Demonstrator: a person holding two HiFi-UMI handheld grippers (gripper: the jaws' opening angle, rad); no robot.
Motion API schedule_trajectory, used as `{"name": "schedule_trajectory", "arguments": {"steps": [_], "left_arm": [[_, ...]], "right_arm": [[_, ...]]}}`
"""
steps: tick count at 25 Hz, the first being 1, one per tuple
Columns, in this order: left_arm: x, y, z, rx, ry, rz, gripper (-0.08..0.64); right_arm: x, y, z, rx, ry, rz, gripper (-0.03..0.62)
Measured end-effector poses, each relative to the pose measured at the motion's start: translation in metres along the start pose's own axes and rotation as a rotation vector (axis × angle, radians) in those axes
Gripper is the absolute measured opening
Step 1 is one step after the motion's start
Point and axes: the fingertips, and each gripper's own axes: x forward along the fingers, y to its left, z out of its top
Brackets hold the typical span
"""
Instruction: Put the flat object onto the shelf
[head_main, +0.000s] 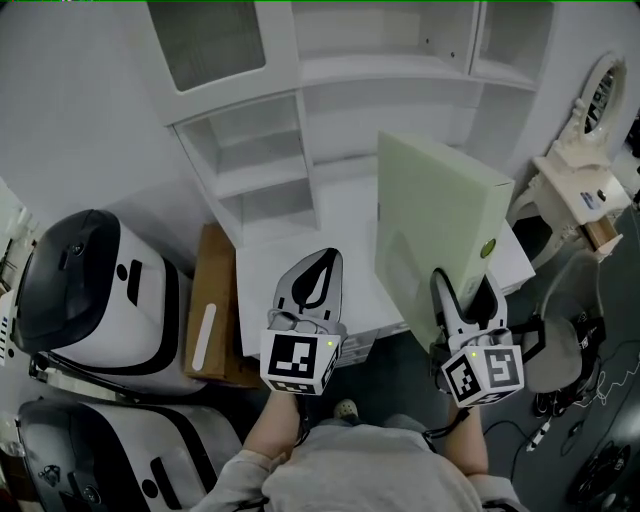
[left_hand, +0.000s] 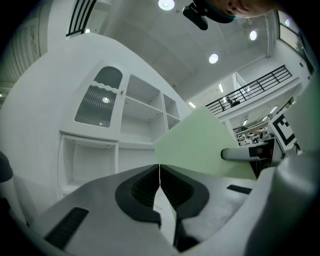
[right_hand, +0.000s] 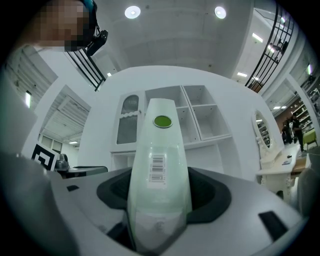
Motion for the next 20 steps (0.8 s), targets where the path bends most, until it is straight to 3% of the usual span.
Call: {"name": "schedule_trajectory", "arguments": {"steps": [9, 20], "left_arm": [[0.028, 0.009, -0.011, -0.020, 0.006, -0.046, 0.015], [0.083, 0.014, -0.005, -0.007, -0.009, -0.002, 0.015]], "right_arm": [[0.019, -0.008, -0.001, -0.014, -0.002, -0.039, 0.291], [0.065, -0.046, 0.011, -0.028, -0.016, 0.012, 0.291]]}}
